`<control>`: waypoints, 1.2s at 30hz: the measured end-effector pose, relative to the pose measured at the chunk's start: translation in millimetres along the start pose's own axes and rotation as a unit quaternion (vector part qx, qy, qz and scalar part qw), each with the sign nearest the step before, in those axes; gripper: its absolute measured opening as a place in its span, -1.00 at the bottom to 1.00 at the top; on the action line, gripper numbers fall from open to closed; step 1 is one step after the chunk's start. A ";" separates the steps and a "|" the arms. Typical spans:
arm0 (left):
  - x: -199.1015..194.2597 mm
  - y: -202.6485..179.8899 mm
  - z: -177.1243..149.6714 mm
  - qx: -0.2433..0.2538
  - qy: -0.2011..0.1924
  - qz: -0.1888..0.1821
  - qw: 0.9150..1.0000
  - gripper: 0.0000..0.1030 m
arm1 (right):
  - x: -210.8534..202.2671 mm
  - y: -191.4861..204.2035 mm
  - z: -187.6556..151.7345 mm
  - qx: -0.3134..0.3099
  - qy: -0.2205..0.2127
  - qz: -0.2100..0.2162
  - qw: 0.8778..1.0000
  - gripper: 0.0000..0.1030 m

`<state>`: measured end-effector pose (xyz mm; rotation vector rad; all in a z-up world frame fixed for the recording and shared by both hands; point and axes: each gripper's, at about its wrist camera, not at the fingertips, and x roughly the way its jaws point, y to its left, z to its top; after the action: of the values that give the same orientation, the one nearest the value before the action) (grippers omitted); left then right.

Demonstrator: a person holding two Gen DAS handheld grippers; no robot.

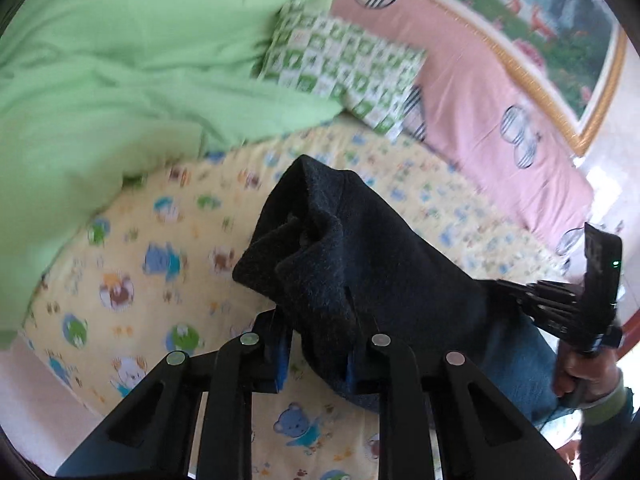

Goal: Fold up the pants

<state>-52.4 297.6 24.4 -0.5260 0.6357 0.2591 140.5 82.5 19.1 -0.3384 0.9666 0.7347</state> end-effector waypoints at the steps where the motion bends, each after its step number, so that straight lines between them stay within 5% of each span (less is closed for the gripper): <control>1: 1.7 0.5 0.8 0.007 0.000 0.006 1.000 -0.61 | -5.8 1.6 3.9 0.000 -0.016 -0.014 1.000 -0.91; 9: 51.0 31.3 -25.5 0.003 0.068 0.040 0.997 -0.44 | 43.6 0.2 -14.0 0.033 -0.011 -0.050 0.998 -0.88; 13: 30.0 30.6 -19.3 0.007 0.045 0.065 0.997 -0.15 | 43.2 -8.3 -22.1 0.076 -0.013 -0.043 0.996 -0.49; 18: 2.5 22.2 -8.7 0.010 0.004 0.093 0.996 -0.12 | -1.2 -14.4 -37.1 0.124 -0.060 -0.023 0.990 -0.04; 29: 15.7 -60.3 -5.2 0.062 0.031 -0.004 0.998 0.08 | -84.4 -42.6 -125.8 0.235 -0.102 -0.043 0.966 -0.02; 36: 37.4 -135.9 -25.0 0.125 0.076 -0.070 0.987 0.15 | -132.8 -55.7 -178.3 0.293 -0.134 -0.075 0.944 0.19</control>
<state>16.7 172.9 36.4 -0.3482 0.7640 0.0041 21.4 -112.9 30.9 0.2065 0.8443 0.3164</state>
